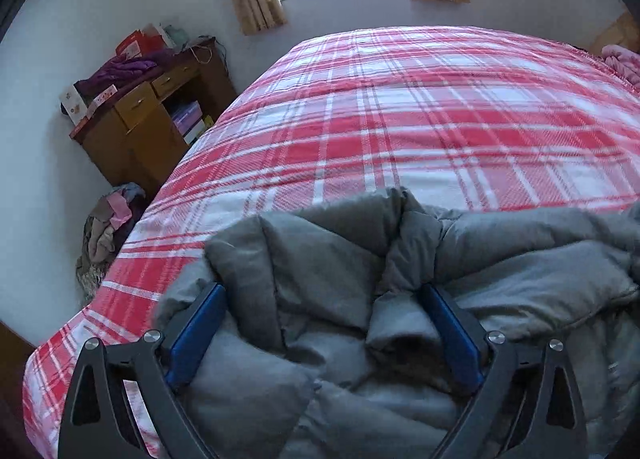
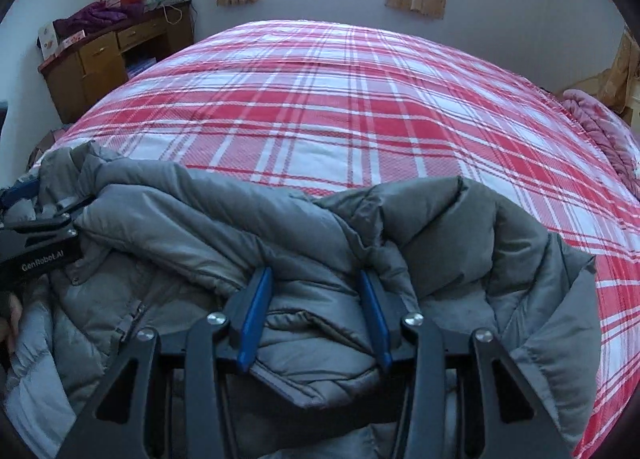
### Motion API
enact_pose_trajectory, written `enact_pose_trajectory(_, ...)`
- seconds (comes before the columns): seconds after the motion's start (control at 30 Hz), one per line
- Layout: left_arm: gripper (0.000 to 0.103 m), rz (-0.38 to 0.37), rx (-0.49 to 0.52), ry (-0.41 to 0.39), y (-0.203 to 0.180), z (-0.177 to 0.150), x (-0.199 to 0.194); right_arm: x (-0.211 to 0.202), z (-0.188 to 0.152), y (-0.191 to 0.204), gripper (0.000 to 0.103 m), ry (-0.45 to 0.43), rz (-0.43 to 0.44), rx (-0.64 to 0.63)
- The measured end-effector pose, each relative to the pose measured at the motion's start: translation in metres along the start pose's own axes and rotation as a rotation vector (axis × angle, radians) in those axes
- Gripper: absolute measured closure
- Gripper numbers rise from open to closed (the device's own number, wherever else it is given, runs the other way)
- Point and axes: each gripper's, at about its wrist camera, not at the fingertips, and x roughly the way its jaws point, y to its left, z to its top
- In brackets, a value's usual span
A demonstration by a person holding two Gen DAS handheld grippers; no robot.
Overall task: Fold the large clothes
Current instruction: 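Grasp the folded jacket edge with both grippers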
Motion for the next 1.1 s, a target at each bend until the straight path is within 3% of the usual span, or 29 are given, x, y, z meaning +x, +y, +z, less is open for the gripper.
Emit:
enact_pose_trajectory(0.1,0.005,-0.085,-0.091,-0.101,0.01,0.014,-0.045,-0.011,0.007,-0.003,0.056,0.018,0.018,0.01)
enact_pose_trajectory(0.13,0.005,-0.128,-0.113,-0.128,0.009,0.019,-0.058,-0.025,0.009,-0.01,0.056,-0.02,0.053,0.056)
enact_pose_trajectory(0.23,0.005,-0.225,-0.111,-0.118,-0.011,0.032,-0.068,-0.057,0.011,-0.023,0.056,-0.147,0.03,0.138)
enact_pose_trajectory(0.27,0.005,-0.236,-0.096,-0.113,-0.02,0.033,-0.065,-0.061,0.011,-0.028,0.062,-0.159,0.032,0.167)
enact_pose_trajectory(0.37,0.005,-0.173,-0.024,-0.051,-0.047,0.022,-0.039,-0.049,0.009,-0.036,0.08,-0.122,0.007,0.214)
enact_pose_trajectory(0.47,0.005,-0.179,-0.017,0.033,-0.054,0.001,-0.008,-0.025,-0.001,-0.037,0.081,-0.051,0.016,0.208)
enact_pose_trajectory(0.67,0.002,-0.235,-0.084,0.036,-0.046,-0.01,0.002,-0.012,-0.011,-0.036,0.081,-0.037,0.032,0.172)
enact_pose_trajectory(1.1,0.001,-0.214,-0.071,0.031,-0.048,-0.01,0.004,-0.005,-0.011,-0.027,0.082,-0.029,-0.019,0.131)
